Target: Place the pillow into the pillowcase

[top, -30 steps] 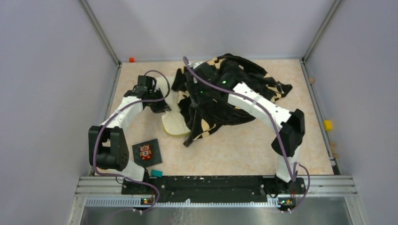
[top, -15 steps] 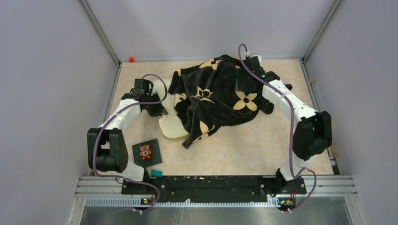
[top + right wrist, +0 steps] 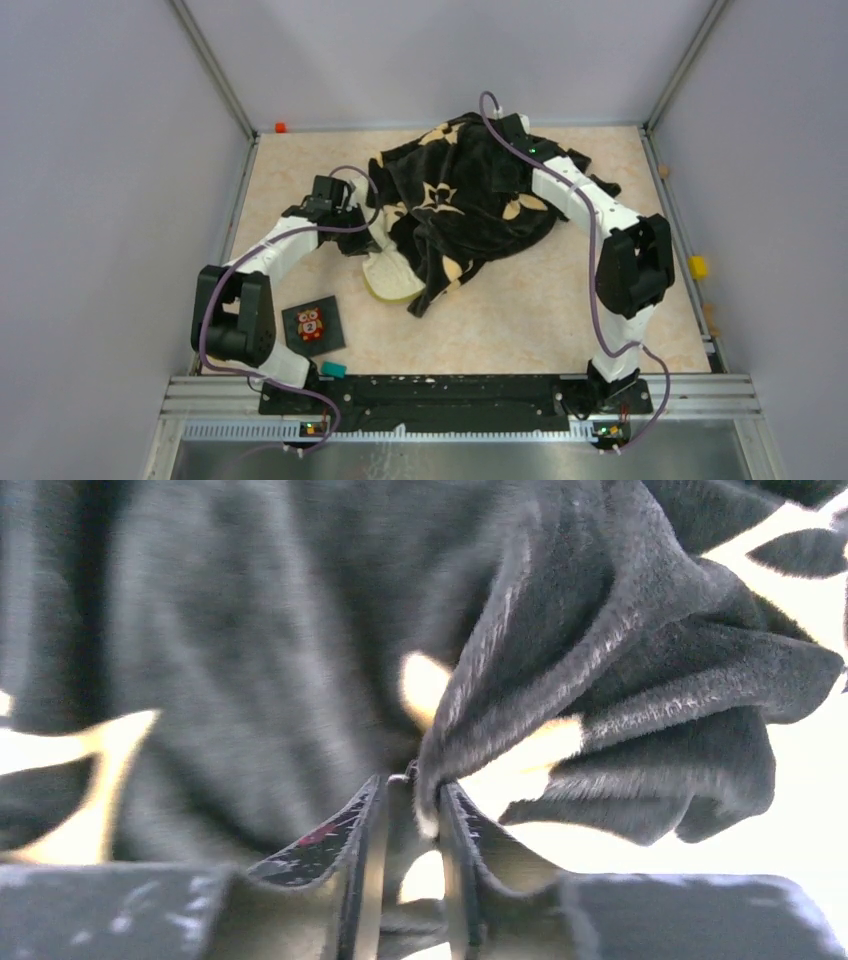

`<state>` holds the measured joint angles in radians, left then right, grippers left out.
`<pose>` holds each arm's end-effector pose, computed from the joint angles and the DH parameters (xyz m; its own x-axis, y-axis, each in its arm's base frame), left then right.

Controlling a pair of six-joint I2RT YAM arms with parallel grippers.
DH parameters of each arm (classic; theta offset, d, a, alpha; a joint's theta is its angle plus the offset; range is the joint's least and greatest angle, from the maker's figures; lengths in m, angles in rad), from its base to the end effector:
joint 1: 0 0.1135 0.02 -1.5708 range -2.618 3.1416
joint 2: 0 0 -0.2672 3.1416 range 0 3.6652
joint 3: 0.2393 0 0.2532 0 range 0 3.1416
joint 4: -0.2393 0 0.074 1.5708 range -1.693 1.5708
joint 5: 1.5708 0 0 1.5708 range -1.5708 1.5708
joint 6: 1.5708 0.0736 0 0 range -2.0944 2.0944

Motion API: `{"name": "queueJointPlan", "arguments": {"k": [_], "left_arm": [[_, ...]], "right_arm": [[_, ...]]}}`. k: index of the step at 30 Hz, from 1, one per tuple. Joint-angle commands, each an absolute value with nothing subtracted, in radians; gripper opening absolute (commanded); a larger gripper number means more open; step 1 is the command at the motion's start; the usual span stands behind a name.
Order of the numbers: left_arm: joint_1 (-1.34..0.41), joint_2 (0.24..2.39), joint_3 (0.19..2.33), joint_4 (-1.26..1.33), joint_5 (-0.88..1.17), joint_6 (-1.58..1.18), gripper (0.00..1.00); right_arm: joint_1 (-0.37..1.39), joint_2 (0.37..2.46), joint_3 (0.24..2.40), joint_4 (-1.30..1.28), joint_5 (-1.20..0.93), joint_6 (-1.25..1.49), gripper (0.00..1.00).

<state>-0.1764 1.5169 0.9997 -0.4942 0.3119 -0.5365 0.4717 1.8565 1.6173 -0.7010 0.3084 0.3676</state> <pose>0.3165 -0.0794 0.1888 -0.8845 -0.3365 -0.3232 -0.1451 0.8568 -0.4948 0.3963 0.1771 0.2535 -0.7697 -0.0082 -0.6383 0.0033 0.9999 -0.0169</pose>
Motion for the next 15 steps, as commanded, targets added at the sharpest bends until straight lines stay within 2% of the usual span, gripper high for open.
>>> {"name": "queueJointPlan", "arguments": {"k": [1,3,6,15], "left_arm": [[-0.243,1.567,1.004,-0.353,0.372,-0.645,0.00],[-0.242,1.583,0.991,-0.343,0.355,-0.652,0.00],[-0.242,1.600,0.979,-0.334,0.351,-0.657,0.00],[-0.241,1.603,0.984,-0.333,0.349,-0.663,0.00]], "right_arm": [[0.522,1.853,1.729,-0.731,0.336,0.359,0.39],[0.534,1.774,1.665,-0.702,0.337,0.337,0.56],[0.598,1.679,1.616,-0.707,0.339,0.328,0.65],[0.918,1.529,1.306,-0.578,0.329,0.332,0.71]]}}
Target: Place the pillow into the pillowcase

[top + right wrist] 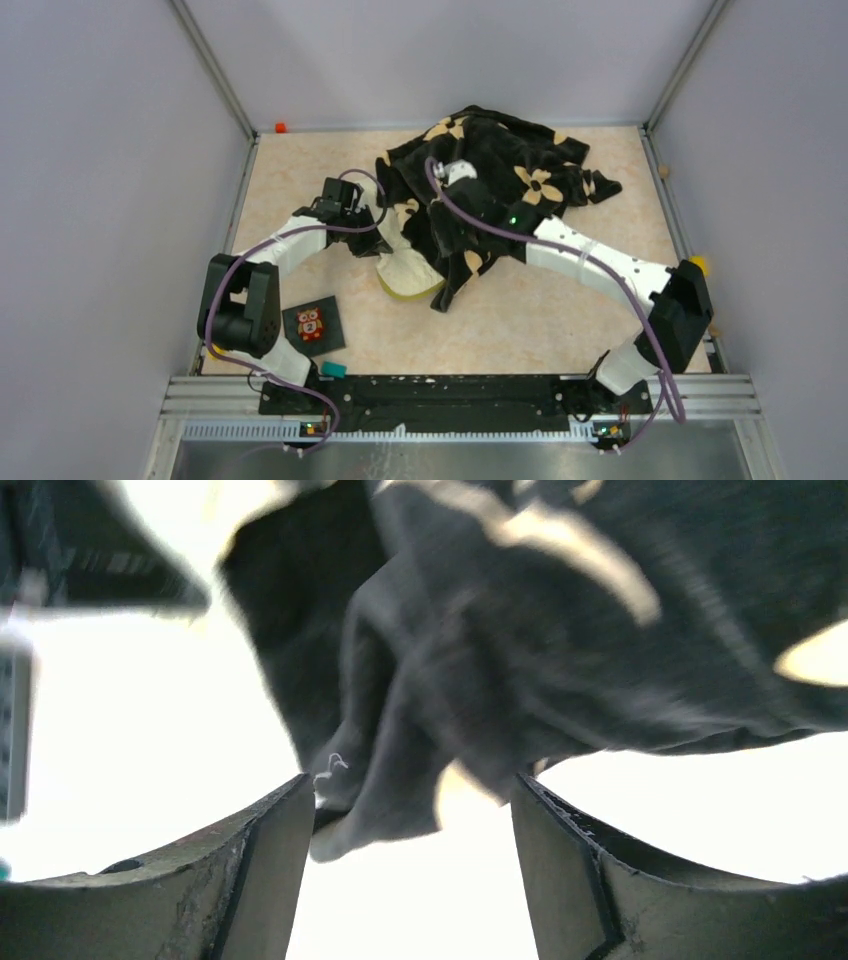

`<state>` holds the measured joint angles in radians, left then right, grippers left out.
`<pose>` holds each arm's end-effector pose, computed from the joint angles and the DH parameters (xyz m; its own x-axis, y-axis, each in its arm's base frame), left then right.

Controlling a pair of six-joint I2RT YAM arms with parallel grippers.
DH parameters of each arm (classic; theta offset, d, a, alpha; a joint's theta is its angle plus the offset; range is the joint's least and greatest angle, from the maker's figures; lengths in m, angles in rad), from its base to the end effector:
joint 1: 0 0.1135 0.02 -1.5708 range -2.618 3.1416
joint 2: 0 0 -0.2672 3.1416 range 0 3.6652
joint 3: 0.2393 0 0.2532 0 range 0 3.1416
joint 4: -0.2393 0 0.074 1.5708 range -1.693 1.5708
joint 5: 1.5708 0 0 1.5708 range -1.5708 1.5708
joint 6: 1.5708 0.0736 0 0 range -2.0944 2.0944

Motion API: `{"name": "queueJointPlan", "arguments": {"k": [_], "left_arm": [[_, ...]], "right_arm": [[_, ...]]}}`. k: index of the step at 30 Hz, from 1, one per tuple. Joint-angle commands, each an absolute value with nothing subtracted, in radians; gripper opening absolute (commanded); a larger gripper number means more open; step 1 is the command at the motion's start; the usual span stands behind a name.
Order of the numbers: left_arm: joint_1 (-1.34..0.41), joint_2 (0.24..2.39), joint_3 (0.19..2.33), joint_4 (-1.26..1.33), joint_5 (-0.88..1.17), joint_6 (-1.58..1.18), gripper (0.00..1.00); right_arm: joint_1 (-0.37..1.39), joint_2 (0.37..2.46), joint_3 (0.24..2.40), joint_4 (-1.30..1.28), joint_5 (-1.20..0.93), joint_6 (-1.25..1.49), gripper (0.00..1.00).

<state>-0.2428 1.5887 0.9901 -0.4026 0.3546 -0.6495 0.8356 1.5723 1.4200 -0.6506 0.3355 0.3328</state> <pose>0.3229 -0.1063 0.1712 -0.8973 -0.3620 -0.2526 -0.1700 0.8115 -0.5590 0.2677 0.2599 0.2995 -0.6347 -0.2420 -0.7339 -0.3593 0.9332 0.0031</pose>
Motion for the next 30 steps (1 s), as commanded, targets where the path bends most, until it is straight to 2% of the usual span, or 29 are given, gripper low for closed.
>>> {"name": "queueJointPlan", "arguments": {"k": [1,7,10,11,12,14,15,18,21,24,29,30], "left_arm": [[-0.241,1.604,0.987,-0.332,0.350,-0.663,0.00],[-0.242,1.598,0.991,-0.326,0.344,-0.667,0.00],[-0.242,1.598,0.976,-0.319,0.337,-0.665,0.00],[-0.242,1.600,0.972,-0.312,0.339,-0.666,0.00],[-0.242,1.600,0.963,-0.302,0.344,-0.669,0.00],[-0.247,1.604,0.947,-0.281,0.354,-0.681,0.00],[-0.252,1.606,0.947,-0.271,0.359,-0.686,0.00],[-0.280,1.614,0.956,-0.227,0.378,-0.725,0.00],[-0.332,1.619,0.988,-0.185,0.389,-0.771,0.00],[-0.371,1.614,1.006,-0.165,0.387,-0.808,0.00],[-0.378,1.559,0.919,-0.127,0.392,-0.848,0.00],[-0.377,1.547,0.902,-0.129,0.391,-0.848,0.00]], "right_arm": [[0.924,1.544,1.292,-0.572,0.332,0.336,0.71],[0.901,1.691,1.272,-0.490,0.453,0.317,0.75],[0.879,1.764,1.323,-0.479,0.461,0.314,0.69],[0.879,1.776,1.351,-0.484,0.458,0.311,0.63],[0.880,1.782,1.380,-0.489,0.440,0.307,0.52],[0.891,1.776,1.462,-0.522,0.376,0.312,0.12],[0.908,1.770,1.515,-0.548,0.341,0.318,0.00],[0.998,1.748,1.693,-0.616,0.212,0.355,0.00],[1.045,1.730,1.739,-0.605,0.095,0.406,0.00],[1.039,1.713,1.675,-0.586,0.125,0.427,0.00],[1.016,1.651,1.515,-0.558,0.153,0.437,0.00],[1.016,1.634,1.496,-0.566,0.173,0.432,0.04]]}}
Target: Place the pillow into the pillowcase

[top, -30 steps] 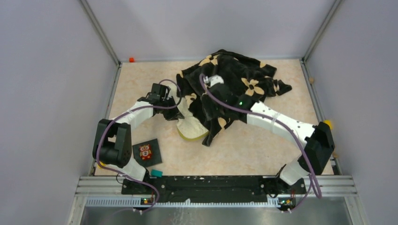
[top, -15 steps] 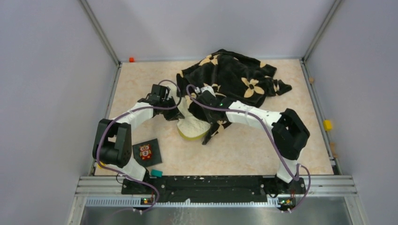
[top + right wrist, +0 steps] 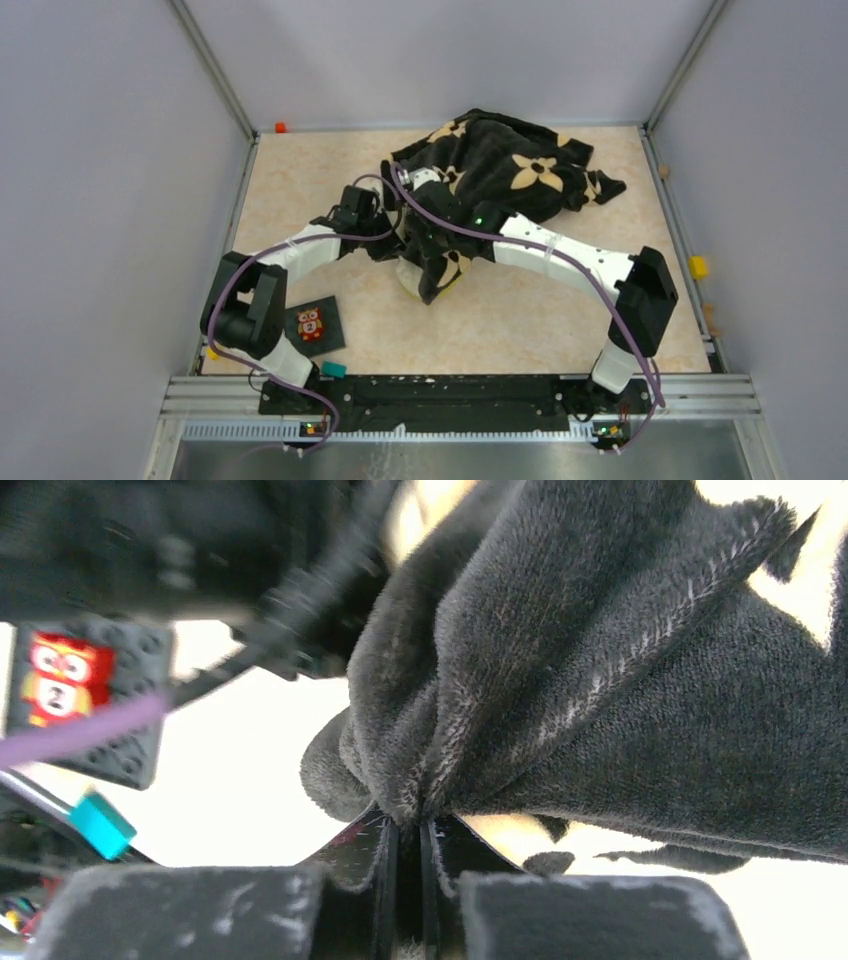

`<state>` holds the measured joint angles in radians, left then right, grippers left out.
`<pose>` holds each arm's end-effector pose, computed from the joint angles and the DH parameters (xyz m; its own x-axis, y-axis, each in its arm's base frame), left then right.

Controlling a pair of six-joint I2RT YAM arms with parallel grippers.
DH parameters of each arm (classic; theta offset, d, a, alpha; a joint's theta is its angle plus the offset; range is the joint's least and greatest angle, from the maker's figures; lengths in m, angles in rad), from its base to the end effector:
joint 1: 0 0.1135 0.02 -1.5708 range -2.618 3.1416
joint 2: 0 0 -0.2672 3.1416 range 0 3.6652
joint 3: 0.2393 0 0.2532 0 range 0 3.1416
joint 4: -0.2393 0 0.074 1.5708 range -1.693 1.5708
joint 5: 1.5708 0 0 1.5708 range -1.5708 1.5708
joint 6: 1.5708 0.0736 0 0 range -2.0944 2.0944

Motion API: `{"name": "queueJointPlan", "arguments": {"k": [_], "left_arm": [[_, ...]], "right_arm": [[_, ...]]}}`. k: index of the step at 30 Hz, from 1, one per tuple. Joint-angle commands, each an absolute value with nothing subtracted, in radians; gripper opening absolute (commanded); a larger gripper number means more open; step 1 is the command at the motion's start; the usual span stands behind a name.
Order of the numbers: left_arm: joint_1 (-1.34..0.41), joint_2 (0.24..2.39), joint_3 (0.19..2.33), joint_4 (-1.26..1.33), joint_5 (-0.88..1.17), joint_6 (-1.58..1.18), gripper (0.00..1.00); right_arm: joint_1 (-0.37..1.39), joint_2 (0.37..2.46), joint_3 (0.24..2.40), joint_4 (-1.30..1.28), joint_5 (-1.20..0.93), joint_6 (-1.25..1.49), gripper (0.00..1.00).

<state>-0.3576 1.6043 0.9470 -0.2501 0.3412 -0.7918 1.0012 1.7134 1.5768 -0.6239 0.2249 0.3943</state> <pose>0.3180 -0.1451 0.1648 -0.8906 -0.3831 -0.2450 -0.1579 0.7658 -0.6234 0.2379 0.3410 0.3035 -0.6251 -0.2817 -0.7280 -0.5347 0.8340 0.1364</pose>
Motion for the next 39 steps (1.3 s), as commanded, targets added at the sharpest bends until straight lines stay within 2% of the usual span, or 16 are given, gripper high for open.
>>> {"name": "queueJointPlan", "arguments": {"k": [1,3,4,6,12,17,21,24,28,32,34,37,38,39], "left_arm": [[-0.377,1.530,0.880,-0.136,0.389,-0.846,0.04],[-0.376,1.492,0.849,-0.142,0.377,-0.838,0.18],[-0.376,1.469,0.841,-0.154,0.363,-0.832,0.26],[-0.373,1.429,0.834,-0.180,0.325,-0.816,0.37],[-0.304,1.336,0.877,-0.302,0.254,-0.770,0.60],[-0.170,1.320,0.896,-0.305,0.278,-0.748,0.80],[-0.100,1.385,0.924,-0.240,0.296,-0.750,0.91],[-0.083,1.478,0.956,-0.173,0.308,-0.753,0.93],[-0.078,1.616,1.006,-0.112,0.322,-0.787,0.89],[-0.078,1.708,1.007,-0.047,0.344,-0.837,0.74],[-0.078,1.730,1.002,-0.020,0.357,-0.849,0.62],[-0.078,1.743,0.989,0.006,0.369,-0.854,0.35],[-0.078,1.745,0.987,0.024,0.374,-0.853,0.26],[-0.078,1.747,0.984,0.033,0.379,-0.855,0.17]], "right_arm": [[1.016,1.619,1.488,-0.576,0.199,0.423,0.17],[1.010,1.575,1.490,-0.599,0.246,0.398,0.46],[1.003,1.560,1.501,-0.601,0.253,0.381,0.54],[0.980,1.556,1.534,-0.604,0.258,0.354,0.61],[0.899,1.653,1.710,-0.600,0.248,0.272,0.65],[0.819,1.836,1.872,-0.547,0.168,0.214,0.66],[0.803,2.014,2.074,-0.553,0.156,0.156,0.68],[0.793,2.174,2.259,-0.593,0.155,0.135,0.69],[0.778,2.371,2.432,-0.623,0.140,0.141,0.69],[0.769,2.443,2.446,-0.601,0.182,0.156,0.69],[0.764,2.451,2.426,-0.589,0.212,0.155,0.69],[0.757,2.468,2.421,-0.575,0.229,0.158,0.66],[0.756,2.479,2.438,-0.581,0.218,0.159,0.62],[0.756,2.489,2.464,-0.590,0.196,0.166,0.52]]}}
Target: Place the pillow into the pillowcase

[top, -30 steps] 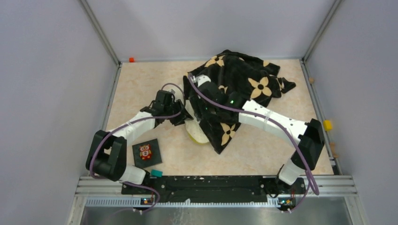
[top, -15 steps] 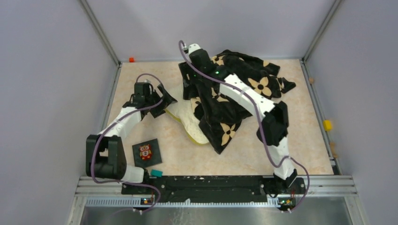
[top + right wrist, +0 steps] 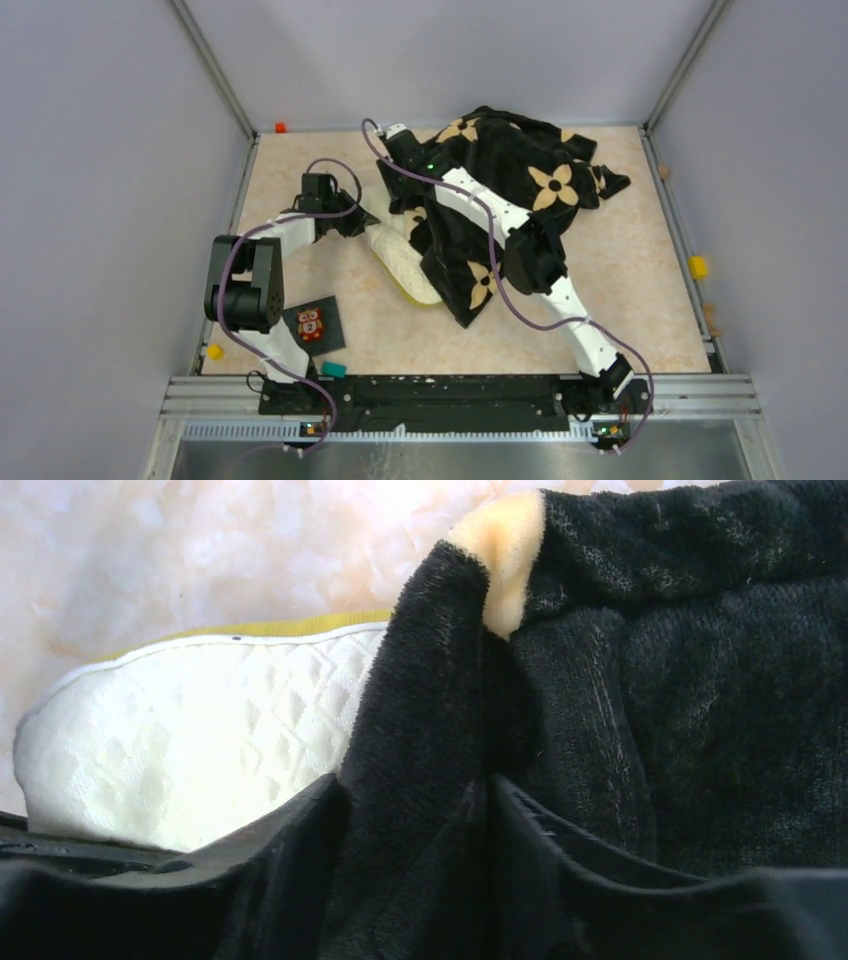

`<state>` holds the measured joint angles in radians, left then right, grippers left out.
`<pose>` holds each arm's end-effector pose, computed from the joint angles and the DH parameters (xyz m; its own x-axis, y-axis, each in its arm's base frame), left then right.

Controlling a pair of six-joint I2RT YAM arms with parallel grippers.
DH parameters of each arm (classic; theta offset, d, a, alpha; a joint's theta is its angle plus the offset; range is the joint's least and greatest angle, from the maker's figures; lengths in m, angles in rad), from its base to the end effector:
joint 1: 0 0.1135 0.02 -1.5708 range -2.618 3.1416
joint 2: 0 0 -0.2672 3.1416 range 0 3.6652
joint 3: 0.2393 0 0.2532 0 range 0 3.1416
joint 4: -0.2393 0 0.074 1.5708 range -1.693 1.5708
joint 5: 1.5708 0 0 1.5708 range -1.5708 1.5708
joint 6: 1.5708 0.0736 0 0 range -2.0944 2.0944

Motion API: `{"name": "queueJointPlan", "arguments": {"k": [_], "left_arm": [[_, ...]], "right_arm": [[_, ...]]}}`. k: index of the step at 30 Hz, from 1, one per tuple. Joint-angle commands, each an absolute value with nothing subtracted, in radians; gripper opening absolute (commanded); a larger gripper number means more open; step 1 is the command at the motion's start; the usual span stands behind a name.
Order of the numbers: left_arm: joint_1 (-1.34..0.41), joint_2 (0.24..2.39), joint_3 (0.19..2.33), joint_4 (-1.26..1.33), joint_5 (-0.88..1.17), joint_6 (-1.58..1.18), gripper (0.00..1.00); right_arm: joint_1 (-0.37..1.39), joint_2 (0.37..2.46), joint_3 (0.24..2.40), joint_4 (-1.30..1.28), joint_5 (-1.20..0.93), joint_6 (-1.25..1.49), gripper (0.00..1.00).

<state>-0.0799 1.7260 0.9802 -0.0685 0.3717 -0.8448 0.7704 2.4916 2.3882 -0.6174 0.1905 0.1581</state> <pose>0.3772 -0.0570 0.1510 -0.7227 -0.6411 -0.2581 -0.3278 0.6468 -0.6887 0.4356 0.4033 0.2130 -0.5593 -0.3274 -0.7616 -0.4999 0.8661 -0.0051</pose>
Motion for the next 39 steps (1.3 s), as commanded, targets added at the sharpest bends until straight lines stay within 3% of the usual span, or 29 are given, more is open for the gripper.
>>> {"name": "queueJointPlan", "arguments": {"k": [1,3,4,7,14,15,16,18,20,22,27,31,34,36,39], "left_arm": [[-0.079,1.749,0.980,0.051,0.391,-0.860,0.10],[-0.084,1.756,0.970,0.101,0.424,-0.880,0.00],[-0.092,1.763,0.969,0.122,0.436,-0.893,0.00],[-0.124,1.796,0.993,0.177,0.468,-0.940,0.00],[-0.150,1.832,1.010,0.250,0.501,-1.051,0.00],[-0.149,1.834,1.012,0.251,0.500,-1.050,0.00],[-0.148,1.837,1.015,0.244,0.498,-1.045,0.00],[-0.146,1.840,1.024,0.216,0.491,-1.023,0.02],[-0.137,1.834,1.022,0.192,0.484,-1.006,0.09],[-0.127,1.812,1.014,0.170,0.468,-0.983,0.19],[-0.113,1.712,1.028,-0.007,0.356,-0.884,0.46],[-0.109,1.583,1.014,-0.163,0.225,-0.803,0.66],[-0.113,1.474,0.999,-0.231,0.159,-0.730,0.89],[-0.145,1.399,1.002,-0.275,0.100,-0.655,0.97],[-0.268,1.306,1.029,-0.342,-0.057,-0.551,0.99]], "right_arm": [[0.757,2.499,2.500,-0.605,0.164,0.181,0.38],[0.765,2.499,2.573,-0.628,0.043,0.264,0.06],[0.770,2.485,2.592,-0.617,-0.032,0.319,0.00],[0.815,2.389,2.568,-0.508,-0.206,0.456,0.00],[0.831,2.289,2.452,-0.437,-0.228,0.492,0.00],[0.821,2.290,2.450,-0.457,-0.229,0.485,0.03],[0.812,2.288,2.452,-0.476,-0.224,0.478,0.13],[0.798,2.259,2.448,-0.517,-0.193,0.448,0.40],[0.792,2.208,2.442,-0.557,-0.136,0.405,0.58],[0.781,2.157,2.440,-0.607,-0.088,0.369,0.67],[0.706,1.969,2.258,-0.683,0.021,0.359,0.69],[0.585,1.731,1.875,-0.587,0.061,0.411,0.69],[0.468,1.574,1.607,-0.515,0.056,0.465,0.69],[0.385,1.507,1.468,-0.484,0.058,0.491,0.69],[0.267,1.450,1.311,-0.429,0.016,0.520,0.69]]}}
